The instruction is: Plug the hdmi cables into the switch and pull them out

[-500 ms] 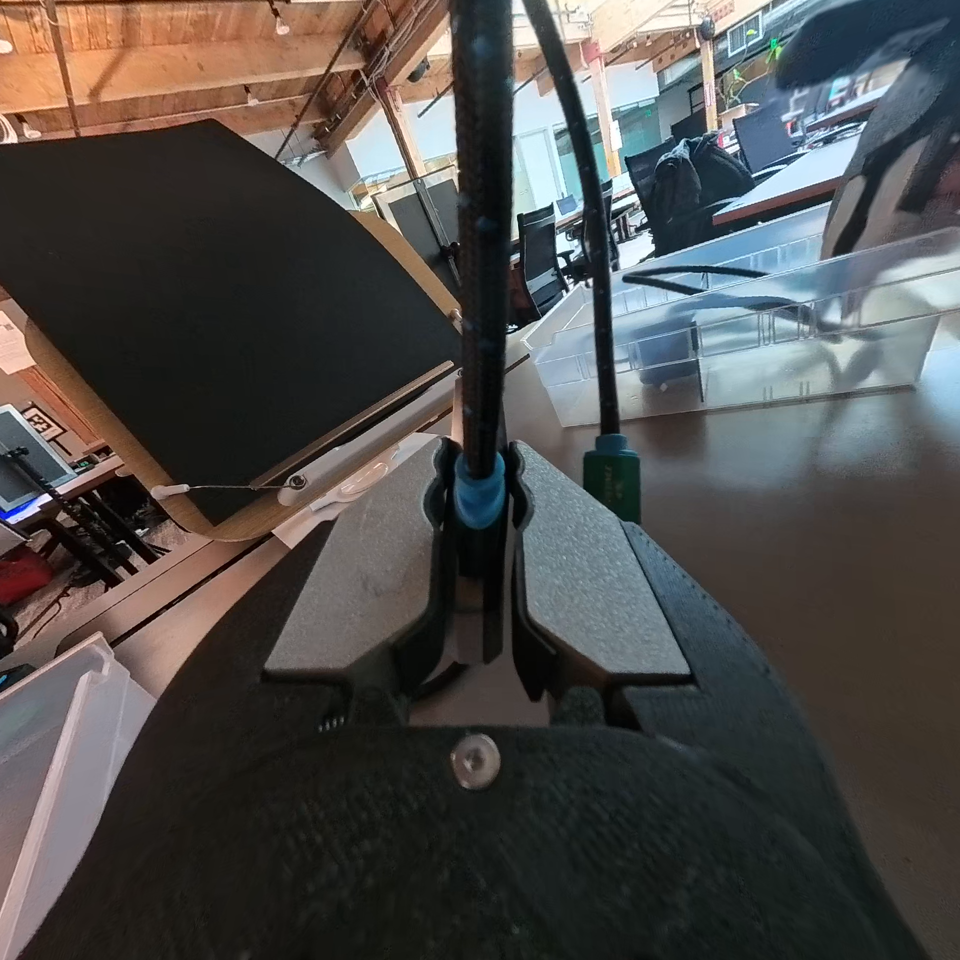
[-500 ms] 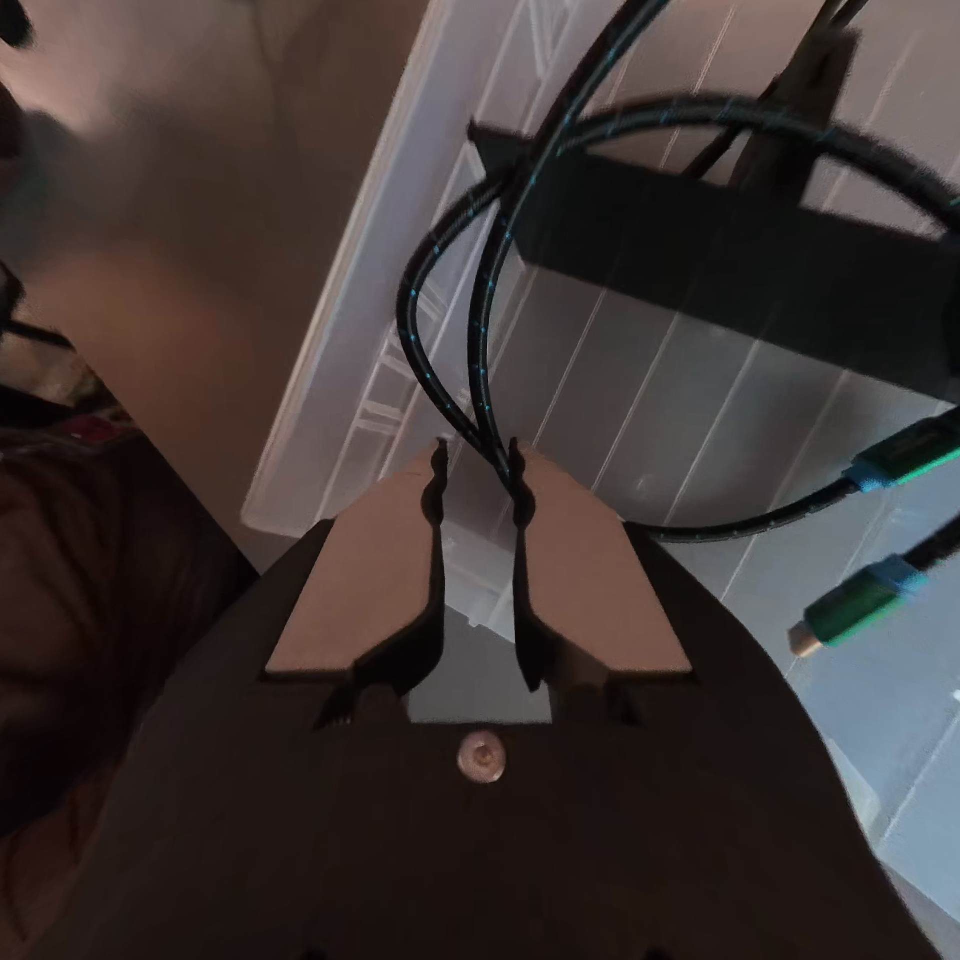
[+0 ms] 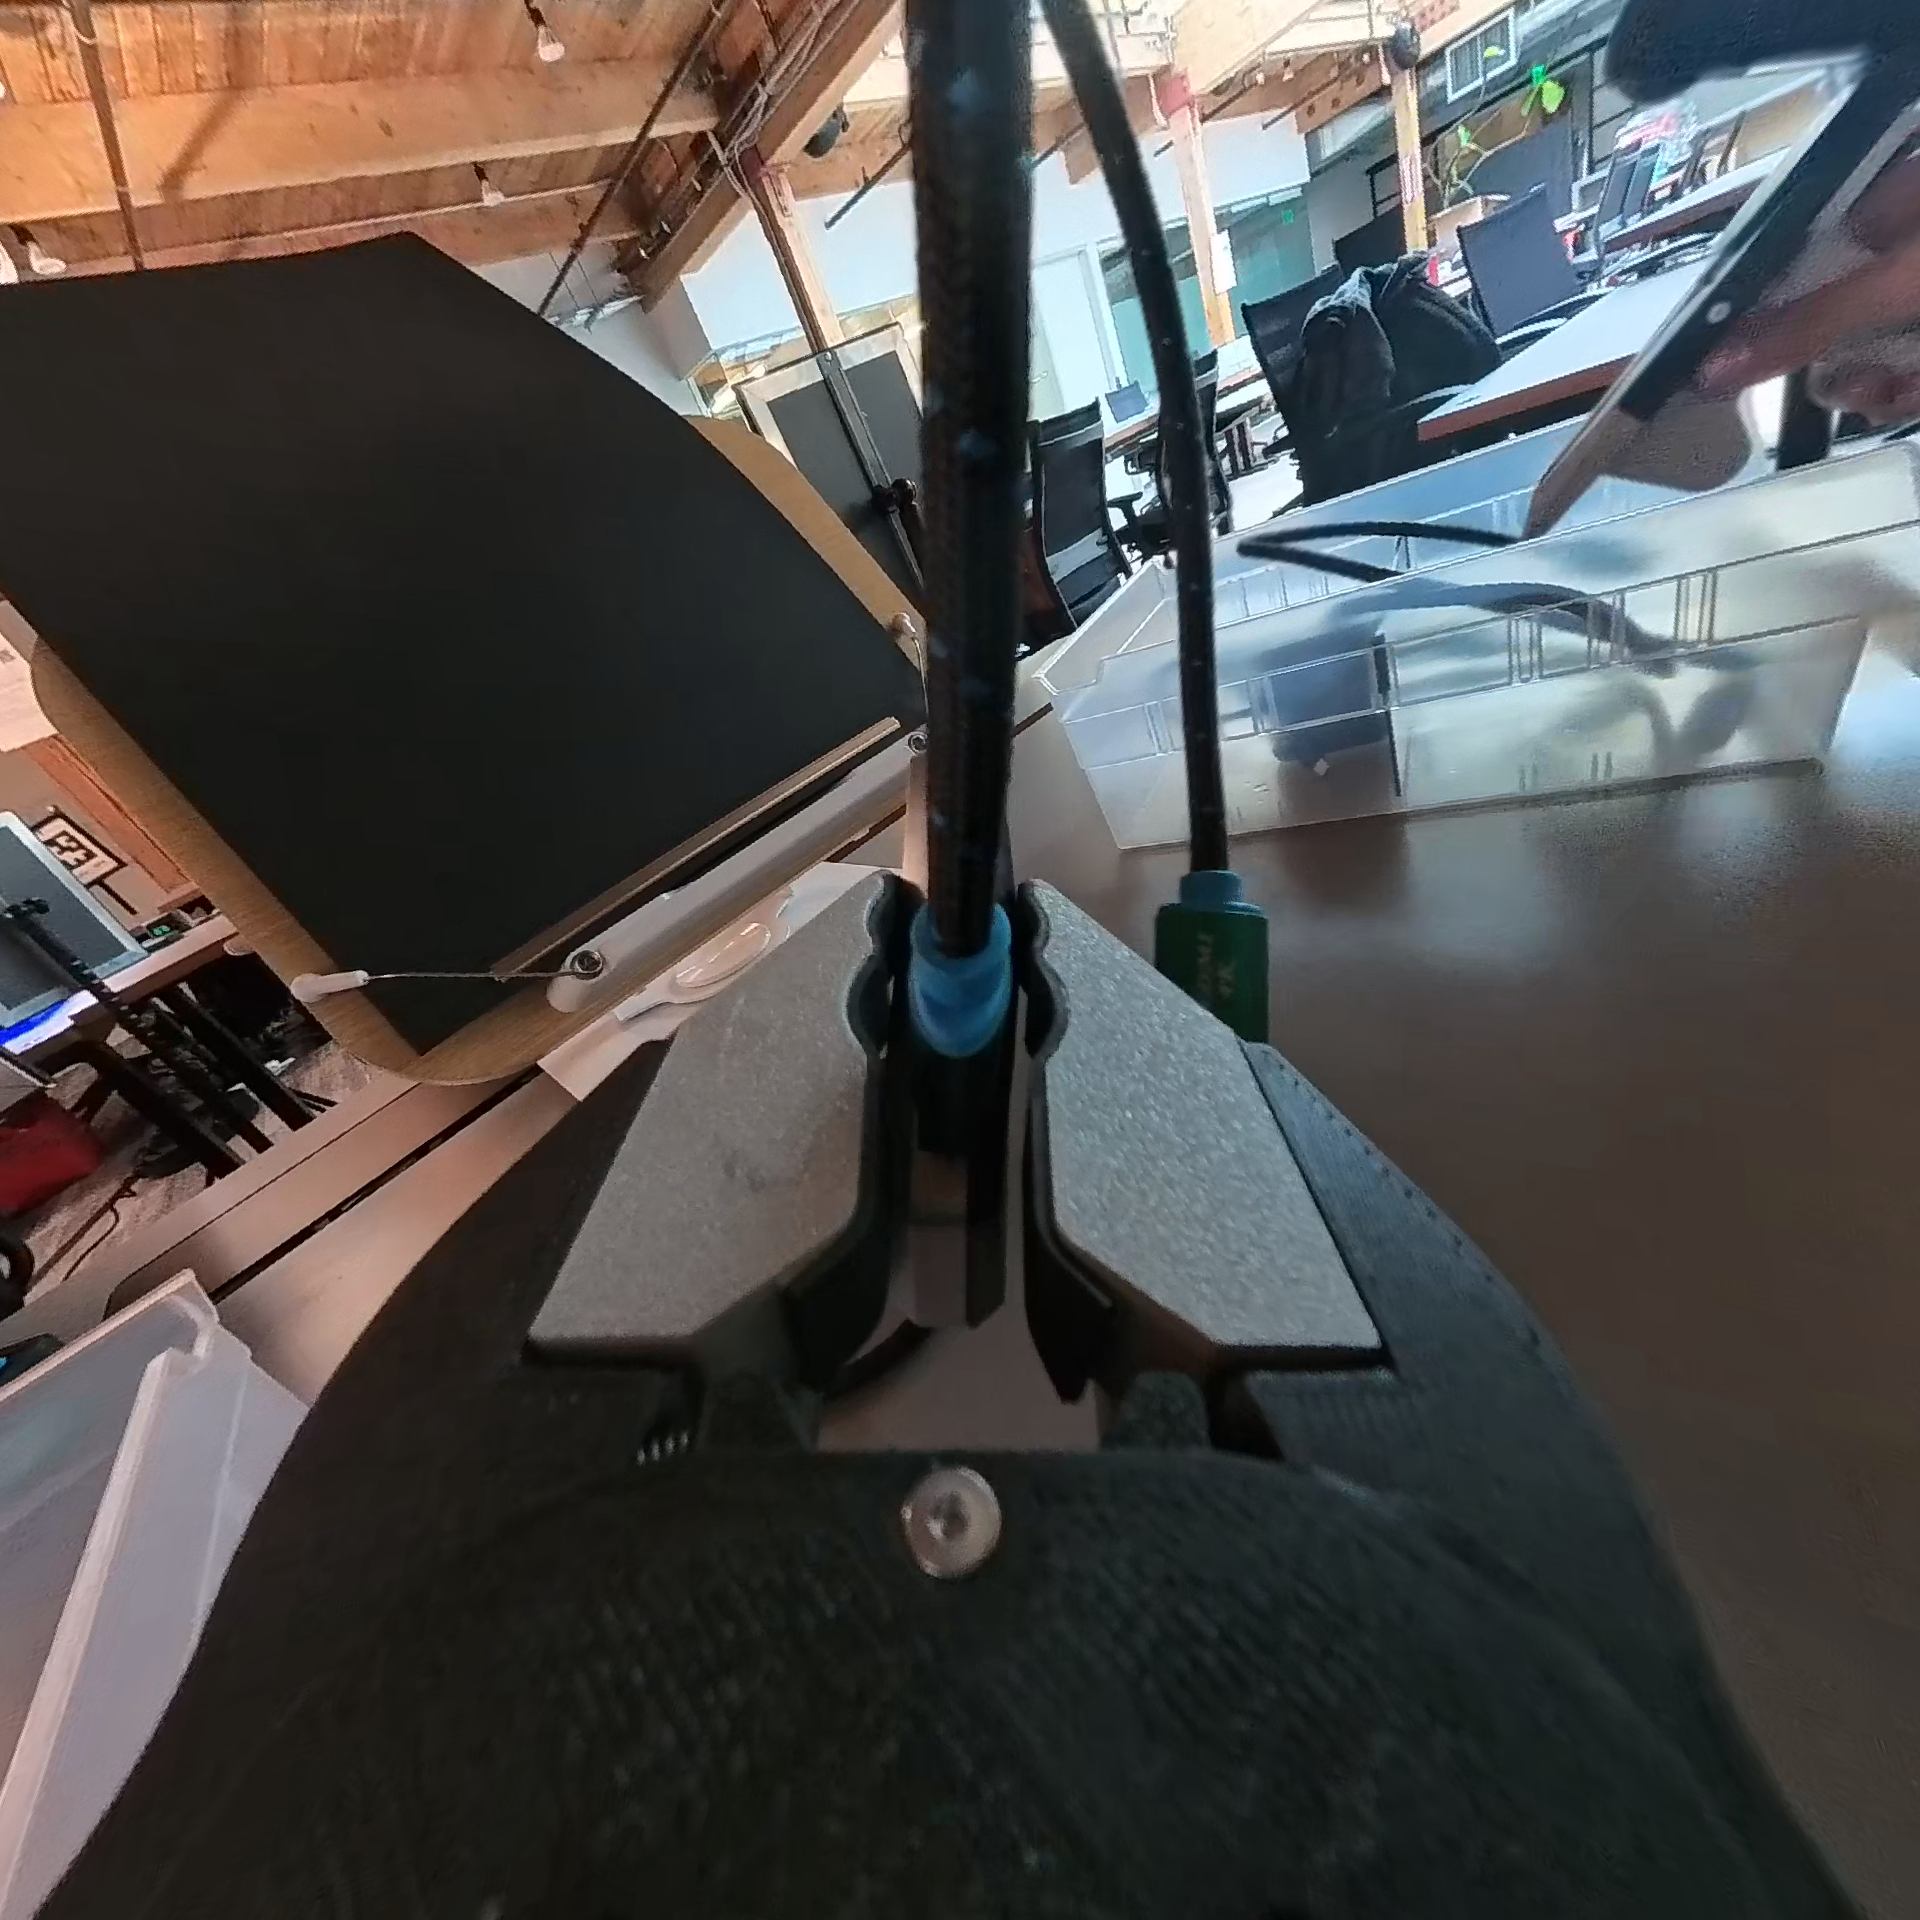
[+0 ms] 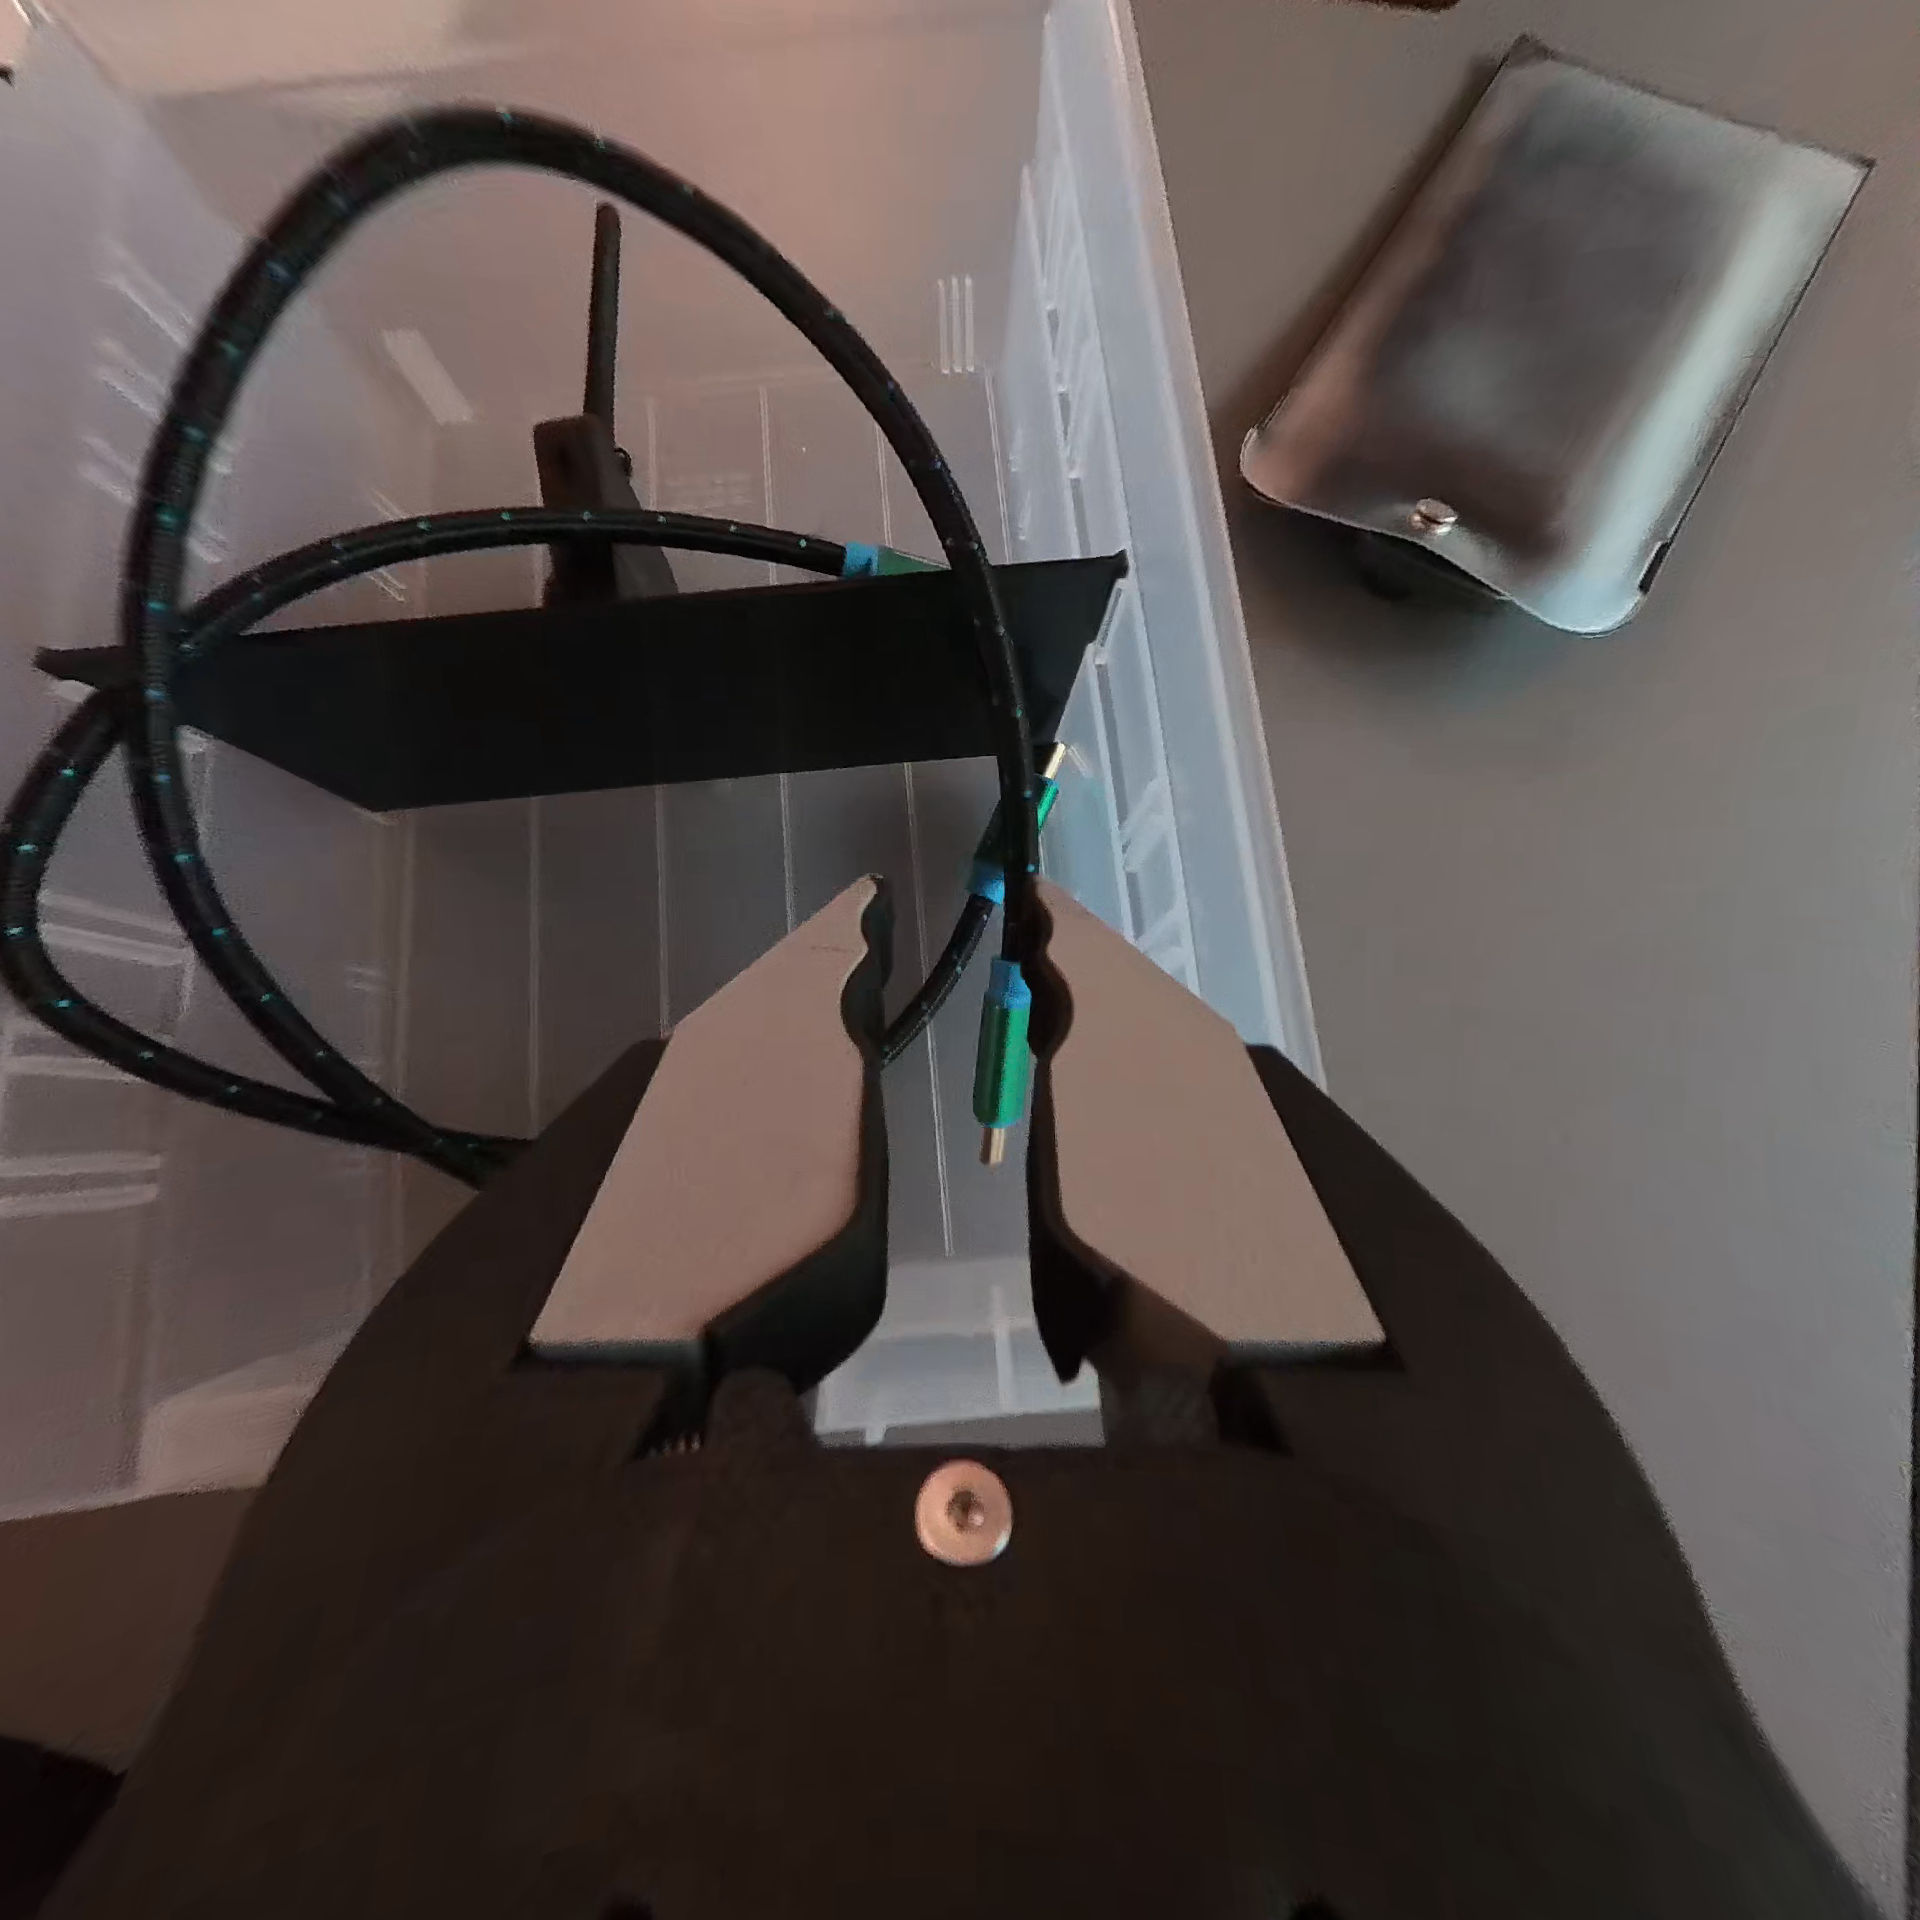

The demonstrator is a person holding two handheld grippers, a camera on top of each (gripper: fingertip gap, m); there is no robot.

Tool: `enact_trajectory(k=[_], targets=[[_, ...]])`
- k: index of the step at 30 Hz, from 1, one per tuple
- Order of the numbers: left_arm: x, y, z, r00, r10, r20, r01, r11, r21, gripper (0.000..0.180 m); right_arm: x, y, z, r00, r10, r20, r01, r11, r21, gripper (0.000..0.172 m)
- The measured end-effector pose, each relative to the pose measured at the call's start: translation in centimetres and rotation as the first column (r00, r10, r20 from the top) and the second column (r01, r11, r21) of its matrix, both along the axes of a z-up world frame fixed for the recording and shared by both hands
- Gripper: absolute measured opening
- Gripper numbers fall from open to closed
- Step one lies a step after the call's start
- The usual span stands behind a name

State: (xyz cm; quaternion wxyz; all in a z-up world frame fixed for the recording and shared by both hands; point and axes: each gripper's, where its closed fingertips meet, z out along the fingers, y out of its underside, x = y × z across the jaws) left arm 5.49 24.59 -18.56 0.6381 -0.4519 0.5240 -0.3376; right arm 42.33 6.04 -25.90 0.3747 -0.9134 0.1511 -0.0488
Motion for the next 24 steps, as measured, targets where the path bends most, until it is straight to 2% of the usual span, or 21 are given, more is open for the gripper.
enact_trajectory(k=[4,6,9,10,11,14,16,18,22,24], targets=[[0.0,0.0,0.0,1.0,-0.001,0.001,0.001,1.0,-0.004,0.019,0.7,-0.1,-1.1,0.998,-0.017,0.057,0.02,0.998,-0.064,0.002],[0.0,0.0,0.0,1.0,-0.001,0.001,0.001,1.0,-0.003,0.019,0.7,-0.6,-1.6,0.997,-0.012,0.08,0.022,0.993,-0.116,0.0],[0.0,0.0,0.0,1.0,-0.002,0.0,0.002,1.0,-0.004,0.019,-0.5,-1.3,-2.6,1.0,0.002,0.016,0.001,0.983,-0.183,0.0],[0.0,0.0,0.0,1.0,-0.002,0.0,0.002,1.0,-0.004,0.019,-0.2,-1.3,-2.1,0.999,-0.019,0.026,0.023,0.985,-0.17,0.001],[0.0,0.0,0.0,1.0,-0.002,0.0,0.002,1.0,-0.004,0.019,-0.1,-1.1,-1.3,0.999,-0.033,0.035,0.037,0.99,-0.135,0.014],[0.0,0.0,0.0,1.0,-0.001,0.0,0.001,1.0,-0.007,0.019,0.0,0.2,1.2,0.996,-0.027,0.081,0.027,1.0,0.0,0.018],[0.0,0.0,0.0,1.0,0.0,0.0,0.0,1.0,-0.007,0.019,0.8,0.8,1.8,0.988,-0.052,0.145,0.047,0.998,0.038,0.028],[0.0,0.0,0.0,1.0,0.0,-0.001,0.0,1.0,-0.007,0.019,1.2,1.4,1.7,0.983,-0.059,0.173,0.05,0.997,0.051,0.028],[0.0,0.0,0.0,1.0,-0.001,-0.001,0.001,1.0,-0.007,0.019,1.9,1.5,-0.3,0.978,-0.078,0.192,0.086,0.996,-0.034,0.016],[0.0,0.1,0.0,1.0,0.0,0.0,0.0,1.0,-0.009,0.019,2.3,0.8,-1.2,0.976,-0.094,0.197,0.114,0.989,-0.091,0.003]])
